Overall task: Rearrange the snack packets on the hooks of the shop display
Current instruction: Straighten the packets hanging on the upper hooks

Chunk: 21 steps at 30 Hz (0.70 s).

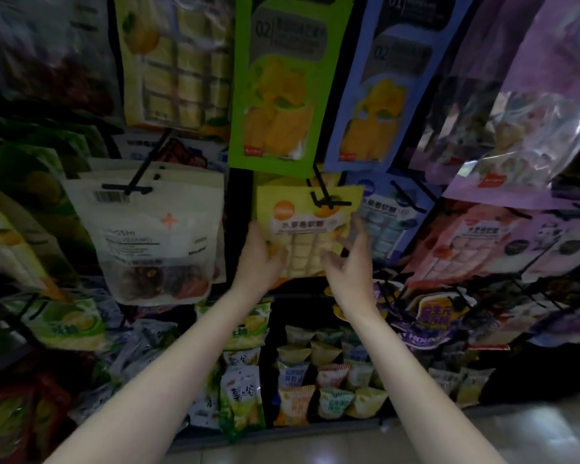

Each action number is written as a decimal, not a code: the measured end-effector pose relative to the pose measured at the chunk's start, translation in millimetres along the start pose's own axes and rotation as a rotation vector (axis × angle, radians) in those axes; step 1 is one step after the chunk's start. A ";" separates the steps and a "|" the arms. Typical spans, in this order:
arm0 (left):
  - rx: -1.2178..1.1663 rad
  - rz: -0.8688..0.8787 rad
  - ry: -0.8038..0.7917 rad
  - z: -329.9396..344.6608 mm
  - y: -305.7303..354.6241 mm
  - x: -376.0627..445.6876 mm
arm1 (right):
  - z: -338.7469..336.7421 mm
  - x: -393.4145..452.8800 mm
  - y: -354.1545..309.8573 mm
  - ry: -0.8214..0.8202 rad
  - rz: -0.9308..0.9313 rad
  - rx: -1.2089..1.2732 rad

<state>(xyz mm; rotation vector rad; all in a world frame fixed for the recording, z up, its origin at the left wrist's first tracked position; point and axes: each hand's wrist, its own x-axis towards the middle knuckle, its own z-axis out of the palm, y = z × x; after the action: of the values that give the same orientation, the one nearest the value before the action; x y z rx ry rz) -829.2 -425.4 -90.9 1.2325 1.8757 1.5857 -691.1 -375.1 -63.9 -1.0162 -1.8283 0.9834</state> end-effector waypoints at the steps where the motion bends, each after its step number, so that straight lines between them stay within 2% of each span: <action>1: 0.002 0.004 -0.046 5.9 -3.4 -13.7 | 2.3 0.0 3.9 -0.059 0.016 0.018; 4: 0.069 0.199 -0.243 23.1 -2.2 -46.2 | 2.9 4.1 12.2 -0.141 0.000 -0.054; 6: 0.092 0.322 -0.291 31.1 2.0 -52.8 | -0.7 8.2 10.0 -0.185 0.000 -0.077; 13: 0.153 0.142 -0.333 4.7 -14.1 -39.0 | 1.0 16.1 11.5 -0.327 0.050 0.044; 15: 0.127 0.083 -0.305 -4.4 -14.0 -34.1 | 7.6 18.9 3.3 -0.345 0.006 0.054; 18: 0.087 -0.003 -0.149 -14.0 -12.2 -24.2 | 16.7 22.5 -2.0 -0.357 -0.019 0.029; 21: 0.185 -0.022 -0.006 -21.2 -11.9 -19.7 | 24.6 23.5 -1.2 -0.360 -0.032 -0.066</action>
<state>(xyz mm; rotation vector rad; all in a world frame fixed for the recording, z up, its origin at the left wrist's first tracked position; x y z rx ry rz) -839.1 -453.5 -100.6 1.2849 2.0627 1.4223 -721.7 -360.3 -65.6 -0.8878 -2.1749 1.1505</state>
